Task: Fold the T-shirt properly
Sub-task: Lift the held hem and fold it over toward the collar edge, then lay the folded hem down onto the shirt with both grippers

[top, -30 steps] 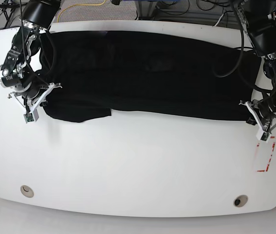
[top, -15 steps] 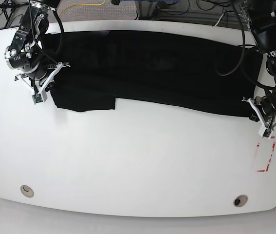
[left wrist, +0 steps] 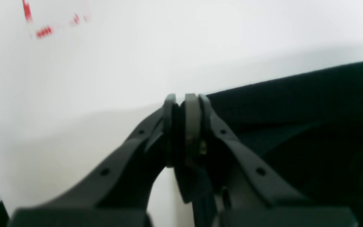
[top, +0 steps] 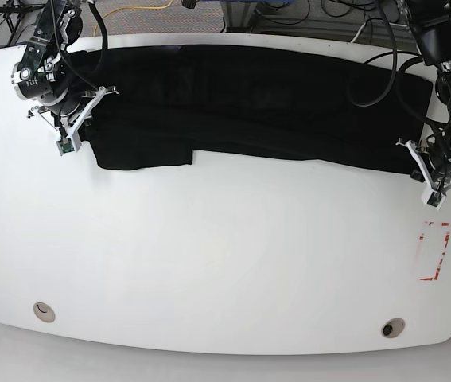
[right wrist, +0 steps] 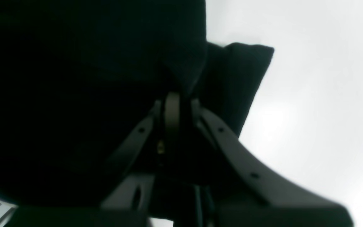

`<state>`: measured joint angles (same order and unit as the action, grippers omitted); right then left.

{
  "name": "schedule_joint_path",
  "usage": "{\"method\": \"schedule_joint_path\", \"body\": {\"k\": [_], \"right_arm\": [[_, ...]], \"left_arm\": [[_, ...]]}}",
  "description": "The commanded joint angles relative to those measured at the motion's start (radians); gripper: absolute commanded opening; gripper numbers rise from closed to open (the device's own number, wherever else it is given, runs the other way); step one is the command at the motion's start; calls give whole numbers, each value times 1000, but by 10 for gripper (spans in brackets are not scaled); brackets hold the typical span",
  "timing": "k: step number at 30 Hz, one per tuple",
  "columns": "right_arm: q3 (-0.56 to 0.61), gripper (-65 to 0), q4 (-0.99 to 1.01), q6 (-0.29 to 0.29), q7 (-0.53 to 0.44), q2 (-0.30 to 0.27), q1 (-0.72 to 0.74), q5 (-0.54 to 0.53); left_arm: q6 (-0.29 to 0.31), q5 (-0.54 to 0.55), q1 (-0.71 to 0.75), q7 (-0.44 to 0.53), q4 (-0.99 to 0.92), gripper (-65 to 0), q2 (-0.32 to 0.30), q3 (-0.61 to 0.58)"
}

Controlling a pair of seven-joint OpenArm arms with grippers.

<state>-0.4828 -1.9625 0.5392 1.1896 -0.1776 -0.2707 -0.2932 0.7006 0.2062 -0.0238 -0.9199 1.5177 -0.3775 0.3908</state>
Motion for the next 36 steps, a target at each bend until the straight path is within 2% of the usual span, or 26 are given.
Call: {"method": "schedule_joint_path", "body": {"k": [1,3,9,13,15,18,21,24,30,36], "right_arm": [[-4,-612,-19,-3,-10,-13,-8,-2],[-4,-585,-19,-3,-10,-13,-11,-2],[-4,-425,-18,-3,-10,-12,-17,-2],[-7,-360,-18,-3,-10,-12,-17,-2],[-9,-335,-18,-3,-10,-12,-19,-2],[-9,-322,-18,-4,-10,-12,-19,-2],[-11,-317,-27,-4,-10,-12,-12,-2],[-24,-317,-41,-4,-10,2,-5,-5],[-113,-317,-41,-4,-10,54,57,-84],[-126,-322,-39,-4,-10,56,100,-191]], "left_arm": [[-2,2,9,15,47,-644,-22,6],[-2,2,25,15,62,-644,-22,6],[-2,2,52,-26,79,-628,-48,6],[-2,2,46,-72,74,-532,-56,6],[-2,2,46,-86,76,-447,-58,6],[-2,2,46,-106,77,-353,-59,6],[-2,5,45,-130,80,-299,-71,6],[-2,8,45,-143,111,-294,-82,6],[-2,9,41,-187,225,-293,-76,6],[-2,8,9,-227,274,-296,-28,7]]}}
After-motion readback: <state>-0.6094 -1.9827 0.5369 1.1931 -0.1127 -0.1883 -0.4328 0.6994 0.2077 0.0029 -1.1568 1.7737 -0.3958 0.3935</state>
